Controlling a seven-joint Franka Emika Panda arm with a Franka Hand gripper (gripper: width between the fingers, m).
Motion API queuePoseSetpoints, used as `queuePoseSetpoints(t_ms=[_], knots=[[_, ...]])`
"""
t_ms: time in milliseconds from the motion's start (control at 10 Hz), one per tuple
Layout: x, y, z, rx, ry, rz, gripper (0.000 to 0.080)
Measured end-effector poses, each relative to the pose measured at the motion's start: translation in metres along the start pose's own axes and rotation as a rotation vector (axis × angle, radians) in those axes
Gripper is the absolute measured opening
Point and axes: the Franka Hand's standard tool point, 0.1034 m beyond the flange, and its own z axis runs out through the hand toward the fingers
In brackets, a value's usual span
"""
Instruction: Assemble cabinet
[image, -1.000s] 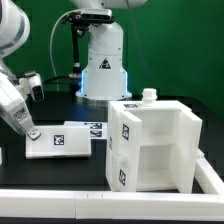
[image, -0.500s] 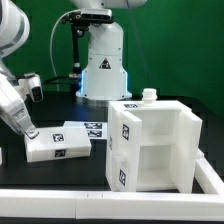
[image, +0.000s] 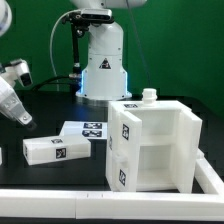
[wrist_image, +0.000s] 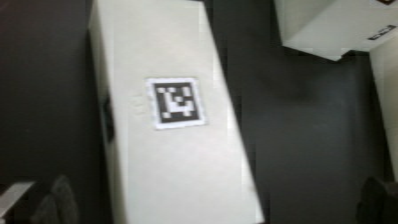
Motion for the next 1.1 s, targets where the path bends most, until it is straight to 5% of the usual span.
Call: queuePoseSetpoints(t_ms=[500, 600, 800, 900, 1100], knots=[[0.002, 0.006, 0.000, -0.015, 0.013, 0.009, 0.0796], [0.001, 0.008, 0.000, -0.057, 0.005, 0.013, 0.0796], [-0.004, 0.003, -0.002, -0.283, 0.001, 0.000, 0.0796], [-0.010, -0.003, 0.002, -0.370, 0.008, 0.031, 0.0796], [-0.016, -0.001, 0.011, -0.454, 0.030, 0.080, 0.0796]])
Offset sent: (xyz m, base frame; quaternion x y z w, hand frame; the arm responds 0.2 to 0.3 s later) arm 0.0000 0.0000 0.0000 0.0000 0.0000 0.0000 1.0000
